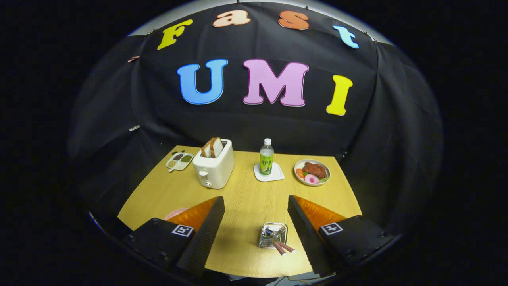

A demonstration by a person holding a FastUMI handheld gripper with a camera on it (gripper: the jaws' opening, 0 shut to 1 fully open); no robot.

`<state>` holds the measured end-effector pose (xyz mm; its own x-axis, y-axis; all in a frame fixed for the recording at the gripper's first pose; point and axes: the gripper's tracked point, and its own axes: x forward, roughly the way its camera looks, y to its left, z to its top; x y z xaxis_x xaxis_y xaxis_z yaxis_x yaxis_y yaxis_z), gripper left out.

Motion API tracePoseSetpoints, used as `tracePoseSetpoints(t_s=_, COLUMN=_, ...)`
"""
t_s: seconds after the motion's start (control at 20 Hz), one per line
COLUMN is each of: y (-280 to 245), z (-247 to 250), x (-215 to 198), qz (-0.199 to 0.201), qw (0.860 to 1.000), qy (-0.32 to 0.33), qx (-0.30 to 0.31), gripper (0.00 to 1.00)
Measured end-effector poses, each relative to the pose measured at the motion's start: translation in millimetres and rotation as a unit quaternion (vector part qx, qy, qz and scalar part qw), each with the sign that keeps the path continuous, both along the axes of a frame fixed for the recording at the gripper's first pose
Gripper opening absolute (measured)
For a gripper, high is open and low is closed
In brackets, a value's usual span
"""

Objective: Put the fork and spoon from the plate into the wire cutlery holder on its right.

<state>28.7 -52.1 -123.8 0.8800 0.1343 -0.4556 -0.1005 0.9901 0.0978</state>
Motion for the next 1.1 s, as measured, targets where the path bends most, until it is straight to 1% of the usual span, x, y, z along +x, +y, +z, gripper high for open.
tracePoseSetpoints(t_s=0.3, y=20.0, z=53.7, x=-2.4, qz=-0.004, qw=0.994, qy=-0.106, qx=0.004, gripper=0.97)
tracePoseSetpoints(t_s=0.65, y=26.2, z=93.6, x=-5.4, qz=-0.015, qw=0.983, qy=-0.183, qx=-0.006, gripper=0.97)
tracePoseSetpoints(t_s=0.85, y=31.0, z=102.5, x=-9.2, qz=-0.009, qw=0.981, qy=-0.191, qx=-0.026, gripper=0.97)
tracePoseSetpoints(t_s=1.1, y=28.9, z=116.6, x=-11.3, qz=-0.016, qw=0.979, qy=-0.202, qx=-0.02, gripper=0.98)
